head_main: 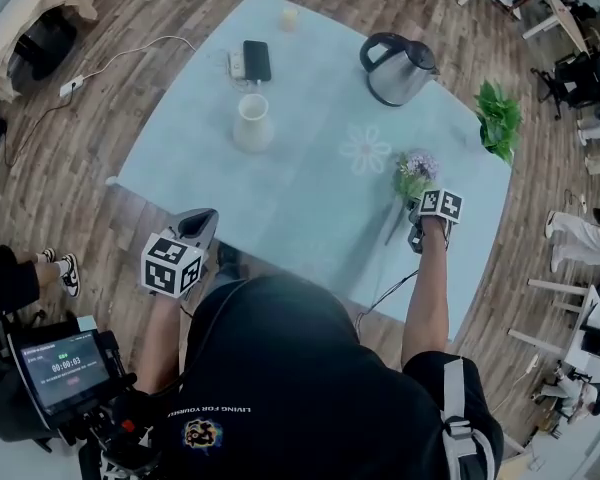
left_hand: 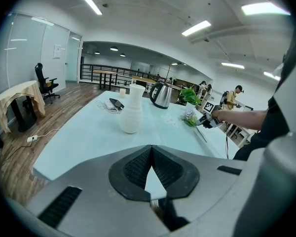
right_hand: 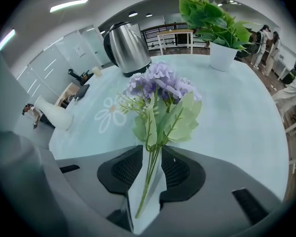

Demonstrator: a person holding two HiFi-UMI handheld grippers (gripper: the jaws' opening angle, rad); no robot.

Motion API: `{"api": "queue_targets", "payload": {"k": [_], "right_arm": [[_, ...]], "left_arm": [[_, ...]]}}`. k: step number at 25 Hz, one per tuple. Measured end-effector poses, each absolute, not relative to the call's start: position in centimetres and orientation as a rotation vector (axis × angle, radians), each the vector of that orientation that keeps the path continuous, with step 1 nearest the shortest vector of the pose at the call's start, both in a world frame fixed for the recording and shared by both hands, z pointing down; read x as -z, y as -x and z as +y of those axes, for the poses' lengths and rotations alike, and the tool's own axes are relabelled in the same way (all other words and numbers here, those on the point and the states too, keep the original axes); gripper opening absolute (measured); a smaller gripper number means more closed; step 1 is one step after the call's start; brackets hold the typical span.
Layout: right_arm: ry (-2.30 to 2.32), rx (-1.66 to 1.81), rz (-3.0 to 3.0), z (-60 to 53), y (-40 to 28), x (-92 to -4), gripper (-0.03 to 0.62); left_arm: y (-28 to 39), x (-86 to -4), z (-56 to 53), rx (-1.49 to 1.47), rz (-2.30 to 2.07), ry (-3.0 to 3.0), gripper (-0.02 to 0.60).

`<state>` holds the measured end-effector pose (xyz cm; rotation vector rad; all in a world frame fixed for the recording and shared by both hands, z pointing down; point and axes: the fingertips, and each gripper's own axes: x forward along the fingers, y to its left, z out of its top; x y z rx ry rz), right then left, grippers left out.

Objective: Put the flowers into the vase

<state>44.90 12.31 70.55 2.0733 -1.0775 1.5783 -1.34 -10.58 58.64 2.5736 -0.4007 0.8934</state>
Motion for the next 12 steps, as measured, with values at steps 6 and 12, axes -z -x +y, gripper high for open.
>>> {"api": "queue_targets", "payload": {"k": [6, 12], "right_arm": [[-2.055, -1.609, -1.035, 13.1, -45.1, -71.2, 0.110], [-2.056, -1.652, -0.973, 13.6, -45.5, -72.8, 0.110]], "left_arm": [[0.9, -58.4, -10.2, -0.897, -0.393, -2.566, 0.008], [1.1, -58.7, -10.1, -0.899, -0.396, -2.557, 0.008]]}}
